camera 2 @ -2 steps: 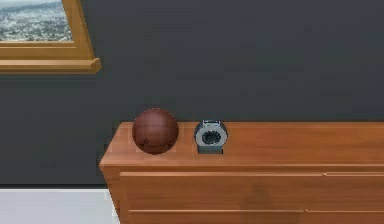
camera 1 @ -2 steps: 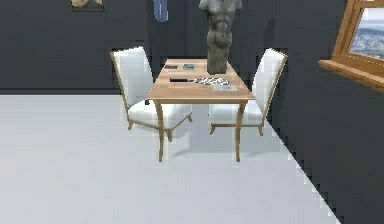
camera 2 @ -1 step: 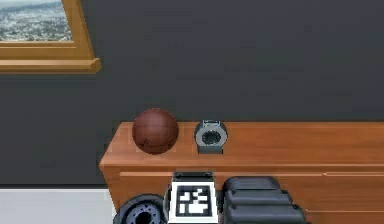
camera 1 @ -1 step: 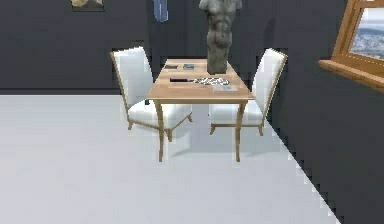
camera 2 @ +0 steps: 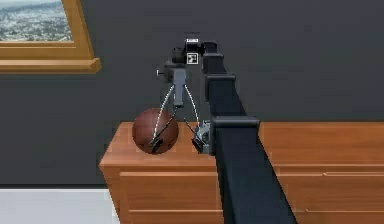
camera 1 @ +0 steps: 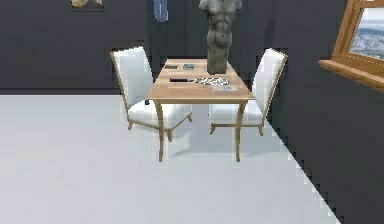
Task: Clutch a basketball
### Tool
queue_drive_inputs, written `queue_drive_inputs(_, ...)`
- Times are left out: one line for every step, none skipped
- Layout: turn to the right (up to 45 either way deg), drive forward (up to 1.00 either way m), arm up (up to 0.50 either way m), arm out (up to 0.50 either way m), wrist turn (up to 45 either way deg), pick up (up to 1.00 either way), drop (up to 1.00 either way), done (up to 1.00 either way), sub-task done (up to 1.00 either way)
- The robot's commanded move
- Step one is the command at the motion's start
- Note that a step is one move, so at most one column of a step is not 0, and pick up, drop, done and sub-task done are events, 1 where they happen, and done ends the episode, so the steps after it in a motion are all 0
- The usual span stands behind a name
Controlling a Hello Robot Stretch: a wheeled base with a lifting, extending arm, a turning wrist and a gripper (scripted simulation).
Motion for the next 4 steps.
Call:
queue_drive_inputs(0.0,0.00,0.00,0.00,45.0,0.00,0.00,0.00,0.00)
queue_drive_inputs(0.0,0.00,0.00,0.00,45.0,0.00,0.00,0.00,0.00)
queue_drive_inputs(0.0,0.00,0.00,0.00,45.0,0.00,0.00,0.00,0.00)
queue_drive_inputs(0.0,0.00,-0.28,0.00,0.0,0.00,0.00,0.00,0.00)
